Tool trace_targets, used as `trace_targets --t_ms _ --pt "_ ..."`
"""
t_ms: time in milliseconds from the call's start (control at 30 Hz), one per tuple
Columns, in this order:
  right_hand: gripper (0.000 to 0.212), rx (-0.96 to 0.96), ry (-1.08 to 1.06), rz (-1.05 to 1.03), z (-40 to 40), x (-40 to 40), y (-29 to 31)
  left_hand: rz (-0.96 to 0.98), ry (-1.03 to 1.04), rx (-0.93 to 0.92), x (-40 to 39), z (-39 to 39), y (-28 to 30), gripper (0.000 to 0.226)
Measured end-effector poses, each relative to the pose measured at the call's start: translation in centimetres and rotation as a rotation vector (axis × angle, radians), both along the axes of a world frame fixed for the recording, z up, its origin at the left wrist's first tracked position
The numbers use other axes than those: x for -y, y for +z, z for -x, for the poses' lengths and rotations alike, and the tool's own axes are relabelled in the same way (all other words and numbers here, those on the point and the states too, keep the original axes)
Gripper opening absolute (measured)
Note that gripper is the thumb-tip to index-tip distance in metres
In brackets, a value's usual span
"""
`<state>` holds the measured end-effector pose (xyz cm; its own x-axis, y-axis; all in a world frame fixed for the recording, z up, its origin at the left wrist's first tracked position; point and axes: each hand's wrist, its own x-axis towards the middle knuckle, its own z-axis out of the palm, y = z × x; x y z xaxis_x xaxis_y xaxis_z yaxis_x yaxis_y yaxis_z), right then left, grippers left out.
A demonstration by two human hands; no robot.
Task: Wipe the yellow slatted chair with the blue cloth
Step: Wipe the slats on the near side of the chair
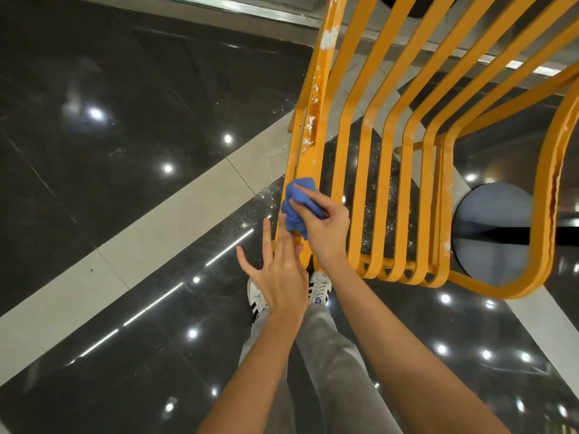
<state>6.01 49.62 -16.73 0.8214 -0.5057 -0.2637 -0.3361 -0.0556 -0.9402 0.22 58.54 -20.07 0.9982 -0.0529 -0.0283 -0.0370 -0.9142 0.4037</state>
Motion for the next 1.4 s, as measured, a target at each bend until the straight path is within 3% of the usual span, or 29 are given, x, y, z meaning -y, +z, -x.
trace_targets --t_ms 67,233,367,467,633,733,833,933,1133,1233,1367,1400 --pt "0.019 0.015 0.039 0.044 -1.7 0.6 0.1 -0.047 -0.03 -0.002 -0.2 0.0 -0.1 0.046" --pt "0.014 0.043 -0.115 -0.054 -2.6 1.8 -0.3 0.025 -0.046 0.062 -0.7 -0.3 0.3 0.049" --pt "0.028 -0.014 0.099 0.015 0.7 1.6 0.2 0.058 -0.065 0.174 -2.5 -0.3 -0.4 0.038" --pt "0.027 -0.007 0.154 0.002 -0.2 1.0 0.4 0.031 -0.082 0.187 -2.9 -0.2 -0.8 0.034" --pt "0.007 0.036 -0.032 -0.054 -1.3 0.3 -0.2 0.037 -0.128 0.247 -3.0 -0.4 -0.4 0.042" --pt "0.025 0.003 -0.192 -0.051 0.4 0.0 -0.4 0.013 -0.18 0.207 -3.5 -0.3 -0.5 0.053" --pt "0.014 0.004 -0.013 0.047 2.7 -1.3 -0.1 0.025 -0.225 0.192 -4.1 -0.4 -1.1 0.048" --pt "0.044 -0.042 0.179 0.247 2.5 -2.1 -0.1 0.063 -0.224 0.188 -4.2 -0.3 -1.6 0.042" --pt "0.028 -0.012 -0.231 0.149 -1.8 -0.1 -0.3 0.093 -0.214 0.166 -4.0 -0.4 -1.1 0.063" --pt "0.022 -0.06 -0.274 0.095 -0.1 -0.6 -0.1 0.221 -0.155 0.199 -4.0 -1.2 -0.4 0.044" --pt "0.006 0.084 -0.259 0.004 -1.5 1.4 0.9 0.376 -0.028 0.276 -2.3 -4.1 2.4 0.024" --pt "0.013 0.117 -0.278 -0.045 -2.6 2.2 1.1 0.397 -0.003 0.265 -1.6 -5.0 2.9 0.024"
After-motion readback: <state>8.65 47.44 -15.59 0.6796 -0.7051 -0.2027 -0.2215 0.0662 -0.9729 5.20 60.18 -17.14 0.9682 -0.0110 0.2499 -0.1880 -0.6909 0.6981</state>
